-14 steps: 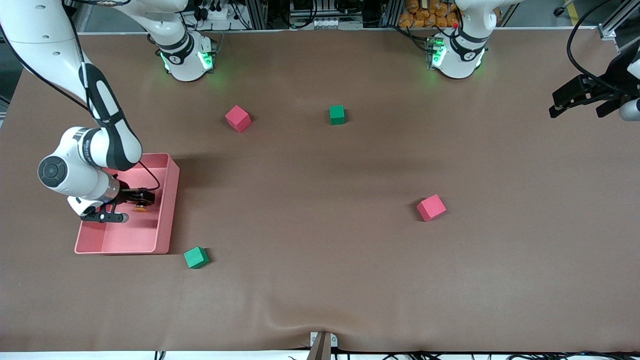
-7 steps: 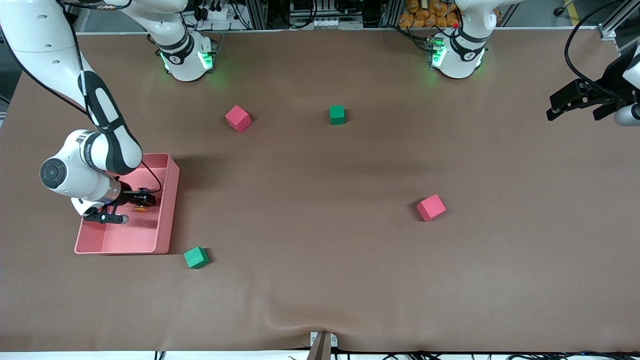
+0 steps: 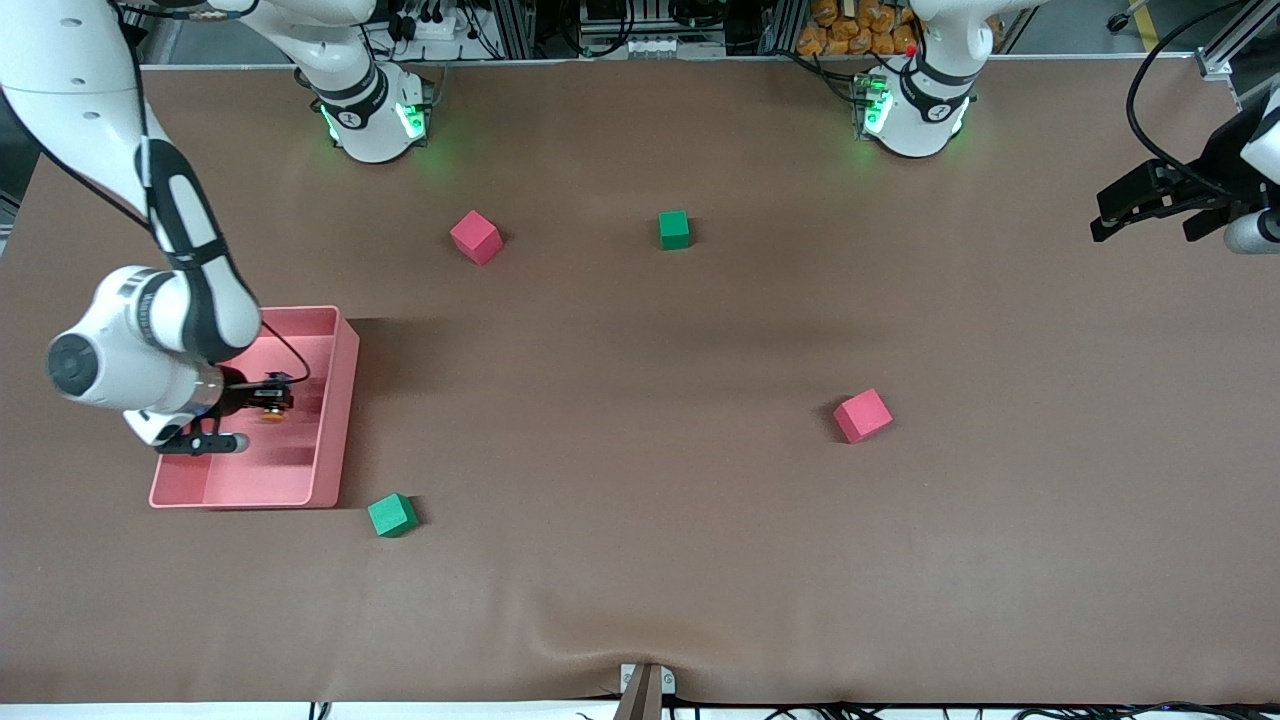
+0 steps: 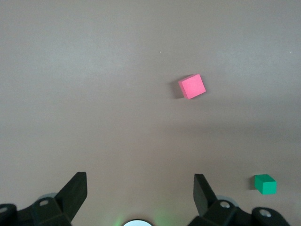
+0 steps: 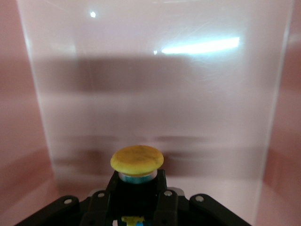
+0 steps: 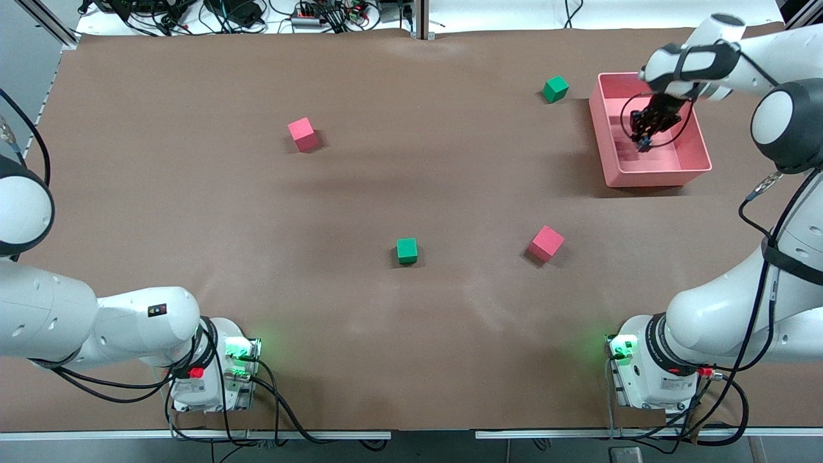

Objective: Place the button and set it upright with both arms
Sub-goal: 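Lift the button out of the tray and carry it to mid-table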

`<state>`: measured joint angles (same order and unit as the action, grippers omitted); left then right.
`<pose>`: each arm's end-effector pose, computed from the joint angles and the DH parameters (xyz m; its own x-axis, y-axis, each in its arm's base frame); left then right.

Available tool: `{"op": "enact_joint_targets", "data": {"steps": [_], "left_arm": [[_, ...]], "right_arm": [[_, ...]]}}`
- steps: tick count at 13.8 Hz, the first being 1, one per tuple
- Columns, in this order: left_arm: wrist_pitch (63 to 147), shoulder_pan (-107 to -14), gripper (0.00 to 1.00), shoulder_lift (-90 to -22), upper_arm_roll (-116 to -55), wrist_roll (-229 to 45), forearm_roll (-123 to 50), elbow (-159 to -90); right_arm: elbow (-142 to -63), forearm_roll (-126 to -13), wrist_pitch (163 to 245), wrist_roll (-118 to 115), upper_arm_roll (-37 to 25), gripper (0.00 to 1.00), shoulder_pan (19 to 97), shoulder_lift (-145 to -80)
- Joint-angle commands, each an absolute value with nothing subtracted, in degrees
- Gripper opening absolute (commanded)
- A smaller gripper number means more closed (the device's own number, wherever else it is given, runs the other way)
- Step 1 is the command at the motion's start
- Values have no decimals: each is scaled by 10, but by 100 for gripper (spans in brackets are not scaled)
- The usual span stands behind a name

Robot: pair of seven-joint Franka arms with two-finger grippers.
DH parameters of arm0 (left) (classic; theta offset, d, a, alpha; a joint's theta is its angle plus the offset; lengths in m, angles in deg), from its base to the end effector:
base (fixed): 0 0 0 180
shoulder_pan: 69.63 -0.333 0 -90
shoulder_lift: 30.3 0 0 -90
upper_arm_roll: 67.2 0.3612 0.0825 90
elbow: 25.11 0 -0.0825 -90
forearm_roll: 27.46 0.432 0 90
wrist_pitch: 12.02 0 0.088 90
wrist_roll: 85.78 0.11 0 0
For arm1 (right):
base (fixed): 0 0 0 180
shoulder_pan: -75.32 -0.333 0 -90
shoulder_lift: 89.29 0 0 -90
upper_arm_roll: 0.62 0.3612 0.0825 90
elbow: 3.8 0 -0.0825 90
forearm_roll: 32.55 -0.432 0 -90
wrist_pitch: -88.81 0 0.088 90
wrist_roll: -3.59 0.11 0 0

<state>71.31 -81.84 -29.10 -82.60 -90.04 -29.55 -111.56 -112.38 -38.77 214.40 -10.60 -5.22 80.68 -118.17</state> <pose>0.5819 -0.0388 0.7006 0.9992 0.0147 -0.0364 0.0157 -0.9995 0.0282 0.6545 -0.1084 0.2221 0.9818 0.0154 -0.1893 -0.0005 -0.9965 -0.0838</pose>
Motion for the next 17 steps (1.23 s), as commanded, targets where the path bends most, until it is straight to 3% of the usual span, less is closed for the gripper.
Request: {"op": "enact_joint_targets", "data": {"steps": [1,5,9,13,17], "left_arm": [[710,-825,100,-284,-828,-891,-304,-1125],[709,-825,100,-284,-828,-891,-304,-1124],[707,-826,100,-281,-828,-890,-304,-1123],[698,-826,100,-279,-823,-883,-305,-1123],[698,-826,100,-278,-823,-882,-305,-1124]], "right_arm": [[-1036,-400,2028,-112,-53,0,810,-1181],[-885,-400,1864,5,-49,0,750,-1183],[-819,-483,1852,174,-34,0,628,-1189],[-768,-507,2007,345,-29,0,476,-1264],[-747,-506,2188,367,-12,0,361,-1366]]}}
